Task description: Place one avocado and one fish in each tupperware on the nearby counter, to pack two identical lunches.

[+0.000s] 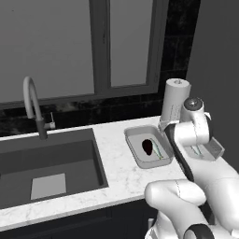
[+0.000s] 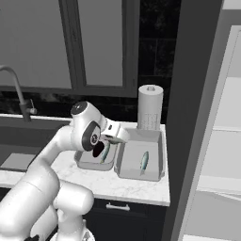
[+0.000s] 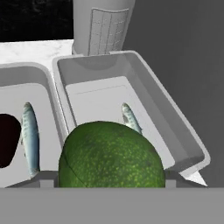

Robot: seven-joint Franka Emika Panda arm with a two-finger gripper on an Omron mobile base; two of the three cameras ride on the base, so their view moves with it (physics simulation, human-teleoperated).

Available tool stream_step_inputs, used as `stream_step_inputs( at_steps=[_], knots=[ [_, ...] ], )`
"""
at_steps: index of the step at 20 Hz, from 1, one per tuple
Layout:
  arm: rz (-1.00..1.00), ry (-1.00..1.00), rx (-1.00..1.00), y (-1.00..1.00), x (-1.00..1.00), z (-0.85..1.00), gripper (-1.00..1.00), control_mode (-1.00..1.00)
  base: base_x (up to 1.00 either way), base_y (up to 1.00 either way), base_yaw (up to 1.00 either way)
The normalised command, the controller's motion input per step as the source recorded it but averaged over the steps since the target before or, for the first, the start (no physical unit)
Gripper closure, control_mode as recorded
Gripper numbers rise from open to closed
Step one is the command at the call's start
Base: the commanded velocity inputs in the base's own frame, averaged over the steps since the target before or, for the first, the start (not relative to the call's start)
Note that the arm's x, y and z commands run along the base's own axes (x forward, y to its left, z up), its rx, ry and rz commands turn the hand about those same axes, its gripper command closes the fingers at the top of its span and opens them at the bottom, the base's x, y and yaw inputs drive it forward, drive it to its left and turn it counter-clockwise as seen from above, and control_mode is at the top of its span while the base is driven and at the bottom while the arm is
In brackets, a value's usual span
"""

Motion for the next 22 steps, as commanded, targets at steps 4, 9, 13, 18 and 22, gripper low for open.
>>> stream_step_inputs(
  at_steps=[4, 9, 13, 18, 22],
  knots=[
    [0.00, 0.00, 0.00, -0.45, 0.33, -0.39, 1.00, -1.00, 0.00, 0.00, 0.00],
    [0.00, 0.00, 0.00, -0.27, 0.40, -0.46, 1.00, -1.00, 0.00, 0.00, 0.00],
    [0.03, 0.00, 0.00, -0.26, 0.39, -0.45, 1.00, -1.00, 0.00, 0.00, 0.00],
    [0.03, 0.00, 0.00, -0.24, 0.39, -0.44, 1.00, -1.00, 0.00, 0.00, 0.00],
    [0.08, 0.02, 0.00, -0.01, 0.48, -0.39, 1.00, -1.00, 0.00, 0.00, 0.00]
  ],
)
